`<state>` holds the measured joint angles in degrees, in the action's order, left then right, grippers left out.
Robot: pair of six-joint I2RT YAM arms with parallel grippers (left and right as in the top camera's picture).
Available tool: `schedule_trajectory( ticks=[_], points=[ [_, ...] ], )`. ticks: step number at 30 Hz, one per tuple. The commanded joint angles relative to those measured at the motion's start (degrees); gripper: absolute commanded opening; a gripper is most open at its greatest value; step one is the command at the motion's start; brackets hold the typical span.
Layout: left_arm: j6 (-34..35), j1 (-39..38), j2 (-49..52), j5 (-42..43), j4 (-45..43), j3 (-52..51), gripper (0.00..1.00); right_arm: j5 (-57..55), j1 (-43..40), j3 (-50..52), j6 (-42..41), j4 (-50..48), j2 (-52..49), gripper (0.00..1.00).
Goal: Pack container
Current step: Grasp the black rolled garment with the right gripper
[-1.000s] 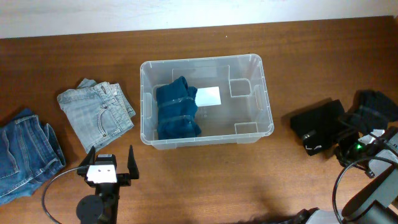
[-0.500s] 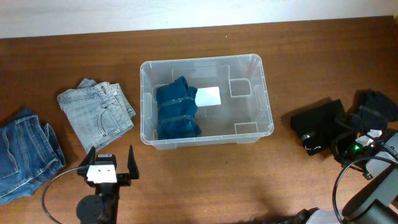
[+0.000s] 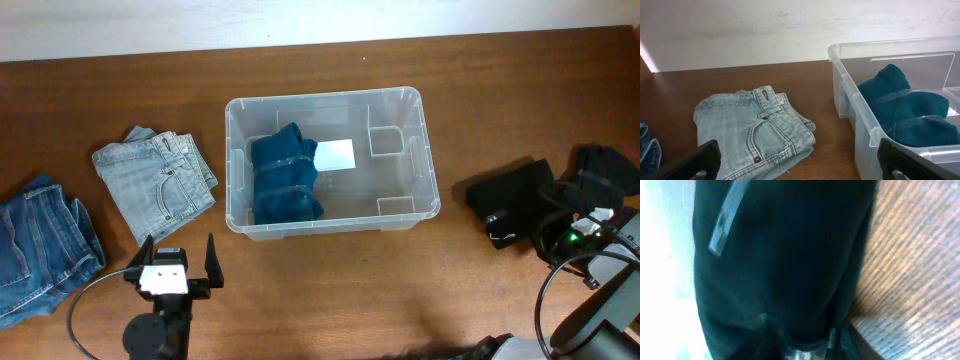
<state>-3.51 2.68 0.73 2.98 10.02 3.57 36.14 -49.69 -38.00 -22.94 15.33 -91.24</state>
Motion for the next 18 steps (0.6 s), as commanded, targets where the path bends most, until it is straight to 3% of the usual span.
schedule_trajectory(
  ticks=[1, 8, 10, 12, 18],
  points=[
    [-0.9, 0.2, -0.4, -0.2, -0.1, -0.6, 1.0, -2.7, 0.2, 0.8, 0.6, 0.3, -1.0, 0.59],
    [-0.9, 0.3, -0.4, -0.2, -0.1, -0.6, 1.0, -5.3, 0.2, 0.8, 1.3, -0.8, -1.1, 0.61],
    [-0.9, 0.2, -0.4, -0.2, -0.1, -0.6, 1.0, -5.3, 0.2, 0.8, 1.3, -1.0, -1.1, 0.48],
    [-0.9, 0.2, -0.4, -0.2, -0.1, -0.6, 1.0, -5.3, 0.2, 0.8, 1.3, -1.2, -1.1, 0.26],
    [-0.9, 0.2, -0.4, -0.2, -0.1, -0.6, 1.0, -4.0, 0.2, 0.8, 1.7, -1.7, -1.1, 0.04]
  ],
)
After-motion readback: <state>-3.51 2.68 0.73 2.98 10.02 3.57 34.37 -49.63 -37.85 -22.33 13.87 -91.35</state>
